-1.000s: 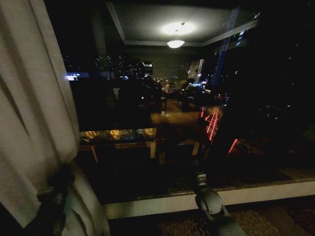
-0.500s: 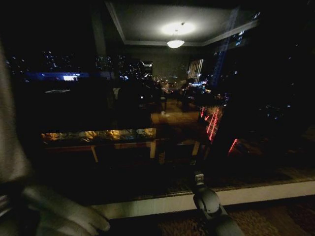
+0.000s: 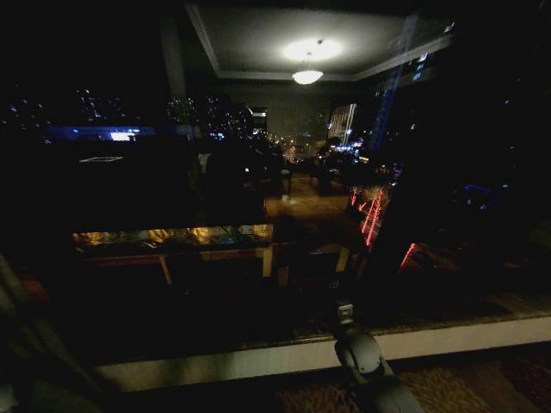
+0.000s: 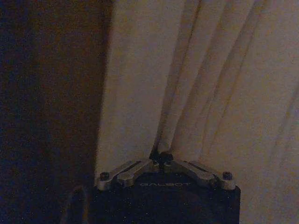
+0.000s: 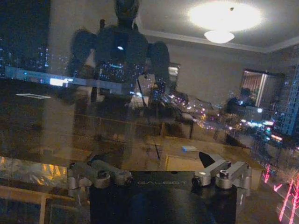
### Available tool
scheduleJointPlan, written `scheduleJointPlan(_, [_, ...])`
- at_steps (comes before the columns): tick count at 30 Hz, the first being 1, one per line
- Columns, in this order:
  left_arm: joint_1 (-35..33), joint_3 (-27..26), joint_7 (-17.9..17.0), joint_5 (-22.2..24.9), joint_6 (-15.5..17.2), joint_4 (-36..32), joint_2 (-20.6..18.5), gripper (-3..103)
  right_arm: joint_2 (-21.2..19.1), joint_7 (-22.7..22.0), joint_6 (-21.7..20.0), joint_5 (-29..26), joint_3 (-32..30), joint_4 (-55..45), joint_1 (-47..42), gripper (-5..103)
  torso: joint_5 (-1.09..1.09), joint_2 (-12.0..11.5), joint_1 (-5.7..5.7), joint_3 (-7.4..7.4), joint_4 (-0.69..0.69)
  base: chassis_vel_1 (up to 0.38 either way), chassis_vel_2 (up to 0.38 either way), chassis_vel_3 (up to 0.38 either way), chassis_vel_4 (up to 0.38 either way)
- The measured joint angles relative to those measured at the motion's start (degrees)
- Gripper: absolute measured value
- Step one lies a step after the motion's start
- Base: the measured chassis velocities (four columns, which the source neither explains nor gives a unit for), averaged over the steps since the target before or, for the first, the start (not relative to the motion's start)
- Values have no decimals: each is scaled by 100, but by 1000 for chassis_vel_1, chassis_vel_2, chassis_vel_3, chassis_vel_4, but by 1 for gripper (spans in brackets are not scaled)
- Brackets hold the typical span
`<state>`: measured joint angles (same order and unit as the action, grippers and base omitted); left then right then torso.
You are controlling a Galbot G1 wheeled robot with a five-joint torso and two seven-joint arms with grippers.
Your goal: Open the curtains by pulling them apart, changing their state from closed to fully open.
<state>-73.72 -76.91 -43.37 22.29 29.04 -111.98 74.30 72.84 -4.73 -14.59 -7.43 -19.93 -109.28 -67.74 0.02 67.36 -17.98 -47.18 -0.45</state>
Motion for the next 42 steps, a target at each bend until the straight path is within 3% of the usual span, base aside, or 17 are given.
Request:
scheduleJointPlan(4, [4,-119,-96,39,-22,40,24,0,22,0,-3,1,4,-35,-38,100,0,0,0,0,2,0,0,0,0])
scheduleJointPlan(6, [-168,-18,282,-71,23,-159,118,-3,40,0,-9,4,23,-56,-49,100,-2,0,0,0,4,0,0,0,0])
scheduleJointPlan(7, [-168,-18,282,-71,23,-159,118,-3,40,0,-9,4,23,-56,-49,100,-2,0,0,0,4,0,0,0,0])
scheduleJointPlan(10, [-354,308,1036,-352,36,-507,298,12,65,-1,-45,19,67,-91,-27,100,-1,0,0,0,1,0,0,0,0])
scheduleJointPlan(11, [-354,308,1036,-352,36,-507,298,12,65,-1,-45,19,67,-91,-27,100,-1,0,0,0,1,0,0,0,0])
scheduleJointPlan(16, [-697,724,2767,-1135,-196,-1098,717,34,78,-9,-167,18,69,-168,-34,100,0,0,0,0,1,0,0,0,0])
scheduleJointPlan(17, [-697,724,2767,-1135,-196,-1098,717,34,78,-9,-167,18,69,-168,-34,100,0,0,0,0,1,0,0,0,0])
scheduleJointPlan(19, [-817,816,3582,-1520,-519,-1170,872,44,89,-12,-171,18,38,-169,-51,100,1,0,0,0,1,0,0,0,0])
scheduleJointPlan(20, [-817,816,3582,-1520,-519,-1170,872,44,89,-12,-171,18,38,-169,-51,100,1,0,0,0,1,0,0,0,0])
scheduleJointPlan(21, [-854,819,3843,-1615,-635,-1177,913,49,90,-13,-171,18,28,-170,-55,100,0,0,0,0,1,0,0,0,0])
scheduleJointPlan(22, [-945,797,4362,-1746,-848,-1191,969,55,92,-14,-172,18,4,-171,-65,100,0,0,0,0,1,0,0,0,0])
scheduleJointPlan(24, [-975,777,4516,-1773,-904,-1201,977,55,94,-15,-172,18,-9,-171,-69,100,0,0,0,0,1,0,0,0,0])
scheduleJointPlan(25, [-1046,740,4833,-1803,-1006,-1244,989,66,103,-15,-173,17,-24,-171,-77,100,0,0,0,0,2,0,0,0,0])
scheduleJointPlan(26, [-1111,730,5016,-1807,-1053,-1291,1001,66,115,-15,-176,17,-30,-171,-82,100,0,0,0,0,1,0,0,0,0])
scheduleJointPlan(34, [-1571,766,5824,-1659,-1125,-1801,1269,98,186,-18,-190,65,-22,-172,-85,100,0,0,0,0,1,0,0,0,0])
scheduleJointPlan(39, [-1772,827,6037,-1420,-955,-2114,1415,100,161,-20,-209,73,-30,-229,-88,100,0,0,0,0,2,0,0,0,0])
scheduleJointPlan(42, [-1768,877,6200,-1168,-1022,-2121,1423,100,151,-55,-286,68,-57,-279,-87,100,0,0,0,0,2,0,0,0,0])
